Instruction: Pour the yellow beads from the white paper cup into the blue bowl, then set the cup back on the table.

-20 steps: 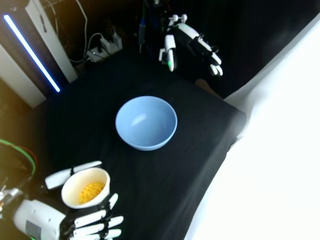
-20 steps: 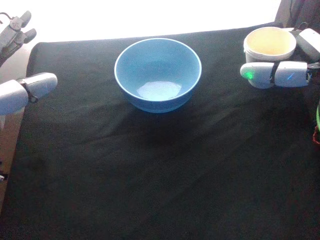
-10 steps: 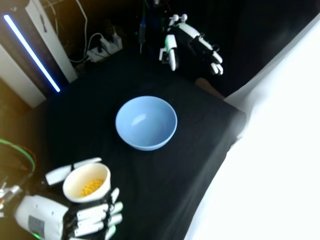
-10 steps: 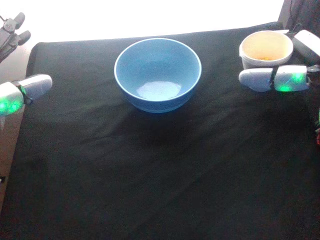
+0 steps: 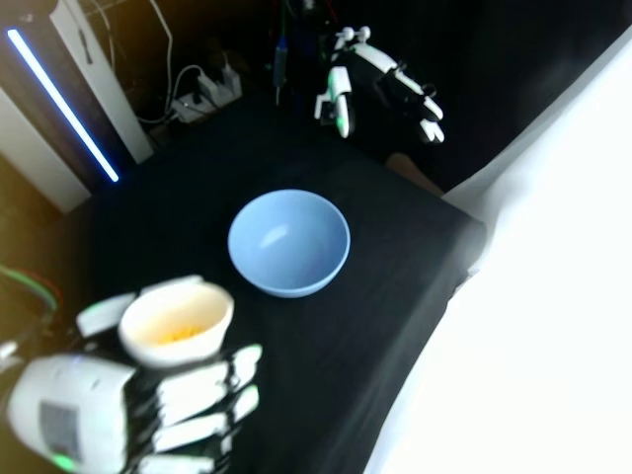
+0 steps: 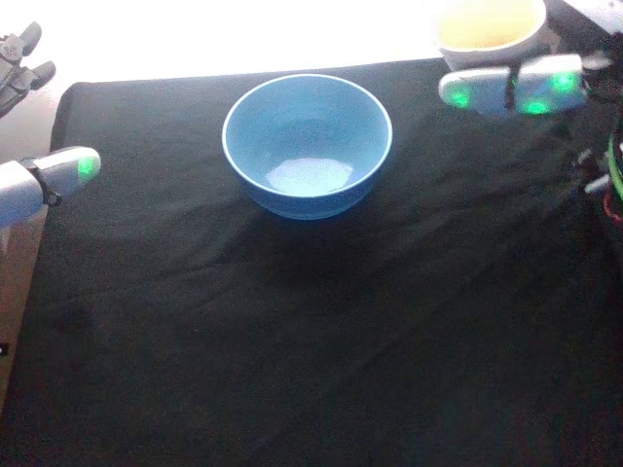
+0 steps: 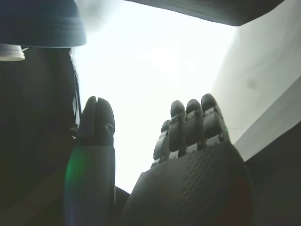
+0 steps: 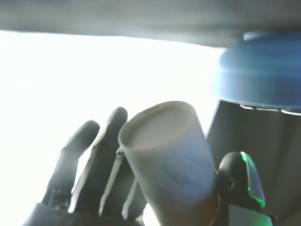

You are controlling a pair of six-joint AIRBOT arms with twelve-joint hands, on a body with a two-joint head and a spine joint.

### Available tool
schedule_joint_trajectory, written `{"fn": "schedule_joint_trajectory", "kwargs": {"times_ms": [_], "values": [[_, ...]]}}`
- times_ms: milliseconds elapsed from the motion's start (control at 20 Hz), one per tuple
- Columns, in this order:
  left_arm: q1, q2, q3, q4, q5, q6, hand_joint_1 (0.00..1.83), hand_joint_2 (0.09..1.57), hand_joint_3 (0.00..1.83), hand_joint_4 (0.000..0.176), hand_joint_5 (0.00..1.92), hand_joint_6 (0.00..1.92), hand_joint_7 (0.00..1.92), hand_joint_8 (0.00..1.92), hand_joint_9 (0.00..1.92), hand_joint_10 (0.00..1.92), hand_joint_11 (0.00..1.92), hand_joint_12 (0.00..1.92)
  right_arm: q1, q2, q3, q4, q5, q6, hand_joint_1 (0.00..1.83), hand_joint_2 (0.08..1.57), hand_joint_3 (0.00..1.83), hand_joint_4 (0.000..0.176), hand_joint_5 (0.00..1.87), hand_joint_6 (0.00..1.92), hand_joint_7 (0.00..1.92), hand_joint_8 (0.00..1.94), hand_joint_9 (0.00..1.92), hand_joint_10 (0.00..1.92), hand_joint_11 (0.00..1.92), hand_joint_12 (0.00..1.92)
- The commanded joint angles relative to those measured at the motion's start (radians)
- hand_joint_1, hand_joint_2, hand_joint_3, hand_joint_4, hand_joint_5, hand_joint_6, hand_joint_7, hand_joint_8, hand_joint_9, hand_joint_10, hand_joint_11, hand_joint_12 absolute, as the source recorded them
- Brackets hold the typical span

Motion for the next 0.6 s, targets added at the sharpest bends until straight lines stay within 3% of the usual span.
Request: {"fn": "schedule_joint_trajectory", "kwargs": {"times_ms": [0,50,100,150,200,250,350,400,450,550], "values": [[-0.005,0.005,0.003,-0.002,-0.129,-0.009,0.99,1.06,0.00,0.083,0.00,0.00,0.28,0.00,0.11,0.00,0.00,0.18,0.016,0.004,0.009,0.027,0.101,0.015,0.98,1.17,0.01,0.009,0.88,1.00,0.95,0.01,0.83,0.03,0.45,0.70],[-0.006,0.004,0.004,0.000,-0.127,-0.009,0.99,1.06,0.00,0.083,0.00,0.00,0.28,0.00,0.11,0.00,0.00,0.18,0.018,0.004,0.012,0.021,0.095,0.015,0.98,1.17,0.01,0.009,0.88,1.00,0.95,0.01,0.83,0.03,0.45,0.70],[-0.006,0.004,0.005,0.001,-0.126,-0.009,1.00,1.06,0.00,0.081,0.00,0.00,0.28,0.00,0.12,0.00,0.00,0.20,0.021,0.003,0.015,0.010,0.088,0.015,0.98,1.18,0.00,0.086,0.85,1.16,0.97,0.00,0.86,0.01,0.52,0.59],[-0.006,0.004,0.005,0.003,-0.125,-0.009,0.99,1.06,0.00,0.084,0.00,0.00,0.29,0.00,0.12,0.00,0.00,0.18,0.030,0.000,0.019,-0.010,0.073,0.015,0.81,1.21,0.00,0.000,0.84,0.47,0.96,0.00,0.89,0.01,0.58,0.55],[-0.006,0.004,0.005,0.003,-0.125,-0.009,0.99,1.06,0.00,0.095,0.00,0.00,0.30,0.00,0.13,0.00,0.00,0.21,0.035,-0.001,0.021,-0.019,0.066,0.015,0.78,1.21,0.00,0.000,0.90,0.16,0.96,0.00,0.90,0.00,0.61,0.52],[-0.006,0.004,0.005,0.004,-0.125,-0.009,0.99,1.05,0.00,0.109,0.00,0.00,0.30,0.00,0.13,0.00,0.00,0.17,0.043,-0.002,0.025,-0.037,0.054,0.015,0.75,1.20,0.00,0.000,1.02,0.02,1.01,0.00,0.93,0.00,0.67,0.57],[-0.008,0.004,0.005,0.007,-0.123,-0.009,0.99,1.06,0.00,0.105,0.00,0.00,0.29,0.00,0.13,0.00,0.00,0.24,0.050,-0.008,0.032,-0.051,0.047,0.015,0.71,1.20,0.00,0.000,1.02,0.00,1.02,0.00,0.98,0.01,0.67,0.67],[-0.009,0.004,0.006,0.008,-0.121,-0.009,0.99,1.05,0.00,0.103,0.00,0.00,0.30,0.00,0.13,0.00,0.00,0.22,0.052,-0.010,0.034,-0.052,0.045,0.015,0.72,1.20,0.00,0.000,0.99,0.00,1.04,0.00,1.05,0.01,0.77,0.69],[-0.010,0.004,0.006,0.010,-0.120,-0.009,0.98,1.05,0.00,0.110,0.01,0.00,0.30,0.00,0.13,0.00,0.00,0.21,0.053,-0.013,0.037,-0.053,0.043,0.015,0.74,1.21,0.00,0.000,0.99,0.00,1.06,0.00,1.09,0.01,0.87,0.61],[-0.012,0.004,0.007,0.012,-0.118,-0.009,0.97,1.06,0.00,0.093,0.00,0.00,0.30,0.00,0.11,0.00,0.00,0.17,0.056,-0.016,0.041,-0.056,0.038,0.015,0.78,1.22,0.00,0.000,1.01,0.00,1.09,0.00,1.14,0.00,1.01,0.39]]}}
